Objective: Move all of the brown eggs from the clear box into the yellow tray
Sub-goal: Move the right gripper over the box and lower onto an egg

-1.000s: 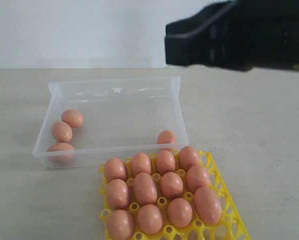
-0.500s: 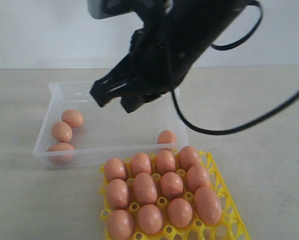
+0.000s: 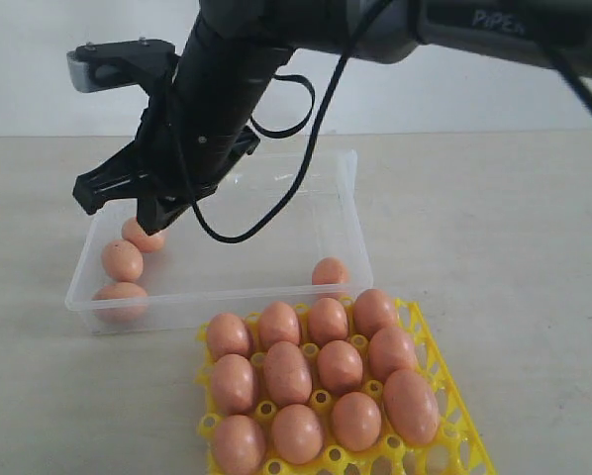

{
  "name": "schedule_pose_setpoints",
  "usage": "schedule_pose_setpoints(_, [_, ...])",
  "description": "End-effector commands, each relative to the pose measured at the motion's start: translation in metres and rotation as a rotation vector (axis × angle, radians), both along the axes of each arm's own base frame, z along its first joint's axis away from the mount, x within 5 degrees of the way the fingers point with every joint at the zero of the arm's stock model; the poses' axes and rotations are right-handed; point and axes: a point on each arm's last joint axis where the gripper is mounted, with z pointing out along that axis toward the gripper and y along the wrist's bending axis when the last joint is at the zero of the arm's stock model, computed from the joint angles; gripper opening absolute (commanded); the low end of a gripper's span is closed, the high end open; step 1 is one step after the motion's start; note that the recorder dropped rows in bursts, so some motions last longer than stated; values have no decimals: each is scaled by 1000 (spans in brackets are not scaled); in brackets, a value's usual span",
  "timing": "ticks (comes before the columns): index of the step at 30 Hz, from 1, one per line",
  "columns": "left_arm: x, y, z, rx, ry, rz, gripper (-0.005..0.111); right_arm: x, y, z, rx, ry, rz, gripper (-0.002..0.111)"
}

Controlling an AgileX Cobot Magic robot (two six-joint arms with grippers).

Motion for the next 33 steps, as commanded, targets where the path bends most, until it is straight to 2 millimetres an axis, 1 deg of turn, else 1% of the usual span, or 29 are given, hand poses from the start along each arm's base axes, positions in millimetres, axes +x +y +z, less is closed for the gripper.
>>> schedule_pose_setpoints(1, [1, 0, -1, 8, 0, -2, 4, 12, 10, 1, 68, -71, -4, 25])
schedule_pose_setpoints(3, [1, 0, -1, 8, 0, -2, 4, 18, 15, -4, 102, -85, -26, 40])
schedule_pose_setpoints(5, [1, 0, -1, 8, 0, -2, 4, 25, 19, -11, 129, -107, -52, 46])
schedule_pose_setpoints(7, [1, 0, -1, 8, 0, -2, 4, 30, 22, -23, 140, -113, -71, 46])
schedule_pose_setpoints(8, [1, 0, -1, 8, 0, -2, 4, 34, 25, -33, 142, -111, -90, 46])
schedule_pose_setpoints(12, [1, 0, -1, 8, 0, -2, 4, 41, 30, -60, 154, -72, -127, 46])
schedule_pose_setpoints(15, [1, 0, -1, 8, 0, -2, 4, 46, 33, -74, 159, -77, -147, 46])
schedule_pose_setpoints(17, [1, 0, -1, 8, 0, -2, 4, 50, 34, -78, 175, -103, -167, 46])
schedule_pose_setpoints(22, [1, 0, -1, 8, 0, -2, 4, 63, 37, -80, 244, -213, -229, 46])
schedule_pose_setpoints(25, [1, 0, -1, 8, 0, -2, 4, 66, 37, -91, 235, -225, -236, 46])
schedule_pose_setpoints(29, [1, 0, -1, 8, 0, -2, 4, 70, 38, -110, 184, -275, -191, 46])
schedule_pose_setpoints(32, [1, 0, -1, 8, 0, -2, 4, 75, 38, -112, 203, -331, -216, 46])
schedule_pose_setpoints(33, [1, 0, -1, 8, 0, -2, 4, 79, 38, -110, 223, -369, -234, 46])
